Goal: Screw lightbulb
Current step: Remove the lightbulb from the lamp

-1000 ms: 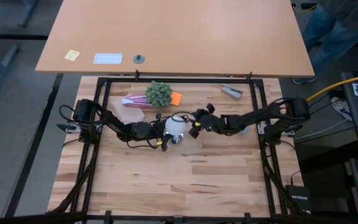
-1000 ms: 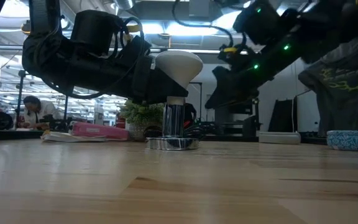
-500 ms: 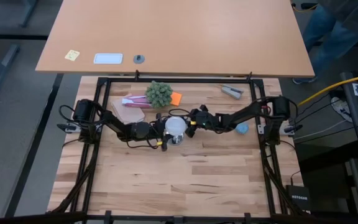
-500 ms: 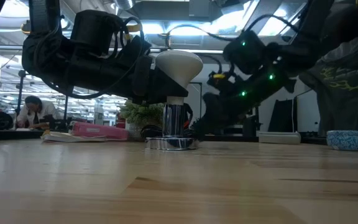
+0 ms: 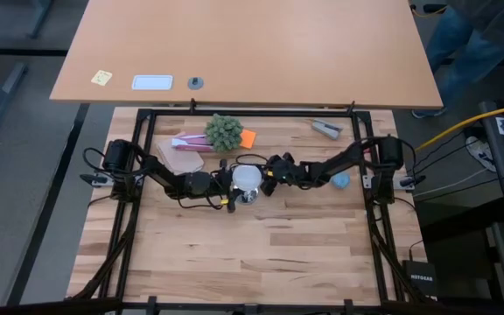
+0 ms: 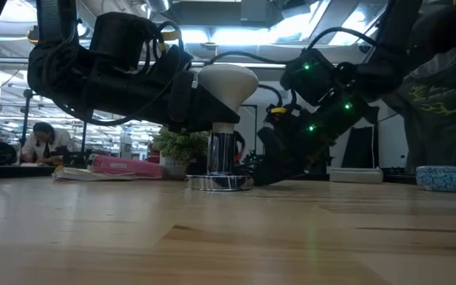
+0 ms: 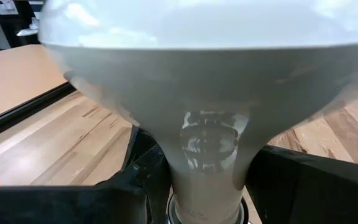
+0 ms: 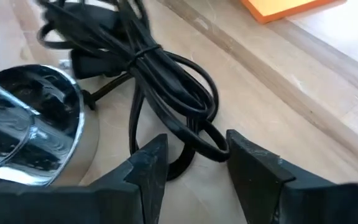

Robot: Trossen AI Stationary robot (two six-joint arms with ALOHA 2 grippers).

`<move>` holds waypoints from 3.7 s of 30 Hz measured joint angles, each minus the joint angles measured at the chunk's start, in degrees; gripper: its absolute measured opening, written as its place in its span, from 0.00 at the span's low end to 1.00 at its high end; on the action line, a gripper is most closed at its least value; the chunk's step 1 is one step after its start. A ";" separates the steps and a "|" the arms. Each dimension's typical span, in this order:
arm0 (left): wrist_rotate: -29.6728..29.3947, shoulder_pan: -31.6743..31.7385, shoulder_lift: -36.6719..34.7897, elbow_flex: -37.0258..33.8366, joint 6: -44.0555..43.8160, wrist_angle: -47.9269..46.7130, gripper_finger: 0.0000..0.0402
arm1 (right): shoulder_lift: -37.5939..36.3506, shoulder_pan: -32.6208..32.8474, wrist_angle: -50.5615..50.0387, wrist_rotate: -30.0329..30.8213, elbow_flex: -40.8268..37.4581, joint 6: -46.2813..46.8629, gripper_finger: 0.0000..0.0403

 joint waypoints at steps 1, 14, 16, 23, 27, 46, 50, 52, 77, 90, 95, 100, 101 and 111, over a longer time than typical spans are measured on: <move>-0.04 0.00 0.00 0.00 0.00 0.00 0.39 | 0.04 0.36 0.73 0.02 -0.02 0.00 0.42; 0.05 -0.02 0.00 0.00 -0.02 0.00 0.39 | 0.09 4.32 1.03 -0.90 -0.06 1.47 0.16; 0.13 -0.02 0.00 0.02 -0.02 0.00 0.39 | 0.09 4.81 0.56 -1.27 -0.06 2.66 0.11; 0.11 -0.02 0.00 0.04 -0.02 0.00 0.39 | -0.03 7.58 -3.49 0.95 0.03 7.98 0.12; 0.03 -0.02 0.00 0.03 0.00 0.00 0.39 | -1.08 9.30 -7.88 3.12 0.09 11.04 0.13; -5.51 0.13 0.00 0.02 1.95 0.02 0.39 | -7.15 22.50 -14.59 2.82 -0.39 28.12 0.13; -5.22 0.15 0.00 0.02 1.88 0.11 0.39 | -7.13 25.49 -13.51 3.72 -0.39 33.30 0.14; -5.01 0.14 0.00 0.02 1.80 0.17 0.39 | -7.13 26.77 -12.34 4.61 -0.39 34.46 0.14; -5.42 0.20 0.04 0.20 1.68 1.88 0.39 | -7.13 28.42 -5.03 8.80 -0.18 34.54 0.16; -5.66 0.24 0.06 0.31 1.77 0.10 0.39 | -7.27 28.42 -4.86 10.33 -0.06 30.78 0.50; -5.58 0.22 -0.01 0.33 1.68 -0.34 0.39 | -9.75 28.42 -8.13 16.53 -0.06 25.23 0.49; -5.42 0.22 -0.02 0.33 1.55 -0.50 0.39 | -15.53 28.38 -17.70 28.41 -0.06 20.71 0.43; -5.42 0.22 -0.02 0.33 1.55 -0.52 0.39 | -16.50 28.38 -19.43 31.56 -0.06 19.76 0.42; -5.38 0.20 -0.04 0.33 1.53 -0.68 0.39 | -15.49 20.86 -23.06 31.09 -0.10 14.85 0.36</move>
